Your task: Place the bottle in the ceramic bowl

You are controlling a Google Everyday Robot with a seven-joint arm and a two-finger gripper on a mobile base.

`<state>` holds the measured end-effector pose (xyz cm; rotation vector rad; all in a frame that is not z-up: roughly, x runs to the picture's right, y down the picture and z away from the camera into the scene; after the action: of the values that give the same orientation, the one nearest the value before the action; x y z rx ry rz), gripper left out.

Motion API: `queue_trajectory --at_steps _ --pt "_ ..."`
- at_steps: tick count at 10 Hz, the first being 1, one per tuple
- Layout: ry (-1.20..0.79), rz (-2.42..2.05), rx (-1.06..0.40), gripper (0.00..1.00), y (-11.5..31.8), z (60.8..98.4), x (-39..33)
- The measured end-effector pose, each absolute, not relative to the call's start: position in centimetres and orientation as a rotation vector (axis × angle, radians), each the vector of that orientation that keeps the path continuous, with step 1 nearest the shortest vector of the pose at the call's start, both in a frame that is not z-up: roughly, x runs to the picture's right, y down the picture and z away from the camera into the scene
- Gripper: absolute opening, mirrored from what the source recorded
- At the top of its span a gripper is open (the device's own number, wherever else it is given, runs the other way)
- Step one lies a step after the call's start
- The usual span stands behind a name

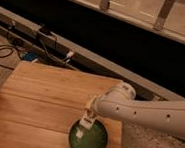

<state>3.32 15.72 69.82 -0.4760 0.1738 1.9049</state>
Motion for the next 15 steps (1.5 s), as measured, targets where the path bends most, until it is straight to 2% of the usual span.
queue_trajectory --at_steps 1,2,6,9,15 --pt "0.174 1.906 -0.475 0.02 15.72 69.82 3.37" --pt "0.174 1.905 -0.476 0.1 15.72 69.82 3.32" --pt "0.174 1.907 -0.475 0.52 15.72 69.84 3.41" --pt "0.175 1.908 -0.476 0.78 15.75 69.86 3.42" --pt "0.175 1.908 -0.476 0.8 15.75 69.86 3.43"
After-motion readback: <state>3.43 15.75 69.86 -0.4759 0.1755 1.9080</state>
